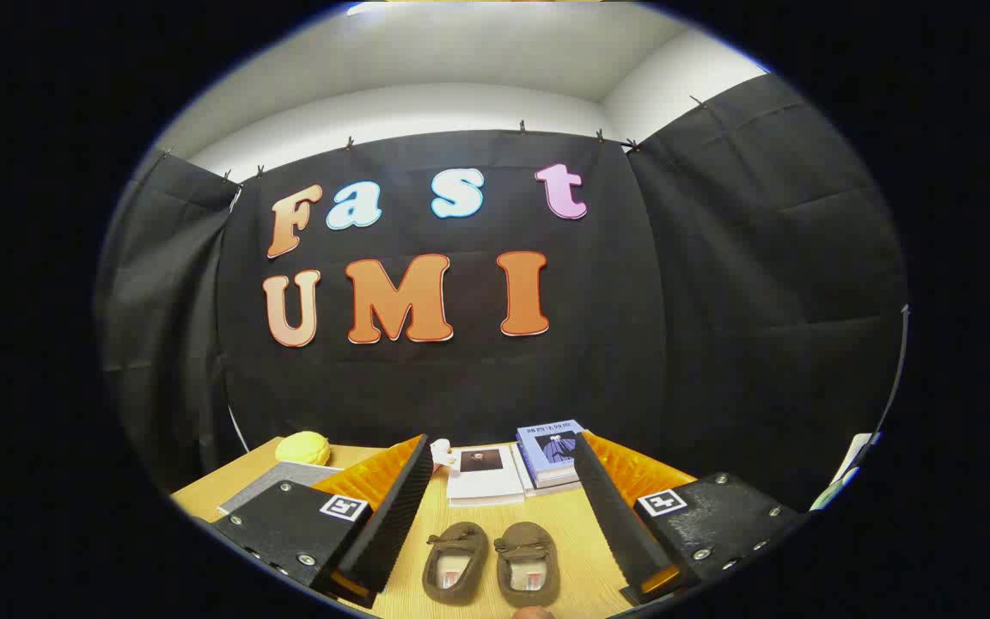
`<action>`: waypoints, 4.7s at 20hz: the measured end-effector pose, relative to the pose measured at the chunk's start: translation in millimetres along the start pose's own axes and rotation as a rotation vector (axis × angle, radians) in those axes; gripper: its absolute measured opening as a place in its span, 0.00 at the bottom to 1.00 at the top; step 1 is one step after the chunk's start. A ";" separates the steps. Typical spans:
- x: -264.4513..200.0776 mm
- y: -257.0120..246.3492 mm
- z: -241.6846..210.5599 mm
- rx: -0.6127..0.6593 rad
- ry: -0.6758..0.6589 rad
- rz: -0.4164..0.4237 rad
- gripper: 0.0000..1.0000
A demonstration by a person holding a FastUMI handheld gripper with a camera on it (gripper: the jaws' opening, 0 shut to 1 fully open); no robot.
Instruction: Open the storage box then place both shoes into the box .Put the left shoe in first, then the right shoe, with the right side of both shoes facing outward in a uniform manner.
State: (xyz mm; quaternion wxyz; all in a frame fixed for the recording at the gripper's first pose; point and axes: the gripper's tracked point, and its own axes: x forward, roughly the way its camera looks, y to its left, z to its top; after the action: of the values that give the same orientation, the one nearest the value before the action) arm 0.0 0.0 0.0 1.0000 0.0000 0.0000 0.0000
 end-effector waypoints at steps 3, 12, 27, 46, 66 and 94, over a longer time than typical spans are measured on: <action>0.7 -1.9 -5.1 0.012 0.014 -0.001 0.98; 5.5 -6.3 -11.6 -0.012 0.013 -0.012 0.98; 37.2 81.8 -103.8 0.320 0.284 0.289 0.98; 56.3 201.0 -223.2 0.816 0.685 0.551 0.98; 64.3 199.4 -156.7 0.963 0.590 0.512 0.02; -1.8 444.4 -53.6 0.847 0.584 0.736 0.06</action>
State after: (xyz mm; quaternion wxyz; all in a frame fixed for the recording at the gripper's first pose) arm -1.8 444.4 -53.6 0.8065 0.3957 0.2730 0.3441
